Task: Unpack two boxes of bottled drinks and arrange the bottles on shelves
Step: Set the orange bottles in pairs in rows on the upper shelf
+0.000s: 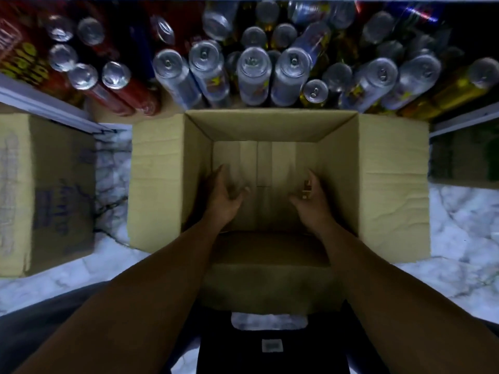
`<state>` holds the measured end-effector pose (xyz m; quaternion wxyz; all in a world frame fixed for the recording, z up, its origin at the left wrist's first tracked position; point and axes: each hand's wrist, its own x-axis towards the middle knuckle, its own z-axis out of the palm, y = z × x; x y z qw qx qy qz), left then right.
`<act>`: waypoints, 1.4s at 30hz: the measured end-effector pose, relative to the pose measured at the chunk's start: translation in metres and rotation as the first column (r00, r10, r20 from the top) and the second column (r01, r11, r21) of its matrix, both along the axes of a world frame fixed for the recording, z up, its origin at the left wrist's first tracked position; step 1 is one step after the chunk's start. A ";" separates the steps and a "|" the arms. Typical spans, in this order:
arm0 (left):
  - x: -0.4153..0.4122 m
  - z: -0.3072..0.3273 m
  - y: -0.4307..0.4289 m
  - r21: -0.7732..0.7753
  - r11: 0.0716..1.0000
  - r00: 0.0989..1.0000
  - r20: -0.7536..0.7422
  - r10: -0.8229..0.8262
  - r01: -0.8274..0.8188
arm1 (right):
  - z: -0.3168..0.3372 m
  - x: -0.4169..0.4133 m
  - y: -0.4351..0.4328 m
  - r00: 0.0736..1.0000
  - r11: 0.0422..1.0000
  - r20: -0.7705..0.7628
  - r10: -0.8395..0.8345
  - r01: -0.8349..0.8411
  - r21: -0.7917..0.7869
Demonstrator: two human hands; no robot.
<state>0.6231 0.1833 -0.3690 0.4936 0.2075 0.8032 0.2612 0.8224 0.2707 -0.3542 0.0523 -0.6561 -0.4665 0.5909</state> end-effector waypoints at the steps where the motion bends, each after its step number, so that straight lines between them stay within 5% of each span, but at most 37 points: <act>1: 0.002 -0.005 0.002 0.011 1.000 1.000 -0.002 0.019 -0.019 | -0.005 -0.001 0.002 1.000 1.000 0.007 -0.013 0.013 0.000; 6: 0.002 -0.020 0.006 0.051 0.997 0.993 -0.094 0.066 -0.061 | -0.016 -0.001 0.005 0.998 0.997 0.053 -0.039 0.035 0.075; 11: 0.003 -0.042 0.003 -0.116 0.992 0.998 -0.021 -0.059 0.057 | -0.038 -0.004 0.004 0.989 1.000 0.145 0.020 -0.020 -0.002; 16: -0.003 -0.057 0.001 -0.204 0.977 0.978 -0.182 -0.098 0.060 | -0.063 -0.001 0.006 0.959 0.999 0.280 0.040 -0.048 0.023; 24: -0.001 -0.014 0.011 0.029 0.997 0.997 -0.045 -0.067 0.068 | -0.014 -0.013 0.013 0.998 0.998 -0.040 -0.055 0.056 0.035; 32: -0.007 0.125 0.025 0.180 0.981 0.996 0.046 -0.077 0.067 | 0.113 -0.019 0.017 0.969 0.999 -0.243 -0.034 0.041 0.023; 42: -0.003 0.422 0.014 0.319 0.945 0.996 0.021 -0.081 0.070 | 0.416 -0.015 -0.001 0.940 0.990 -0.331 -0.084 0.115 0.077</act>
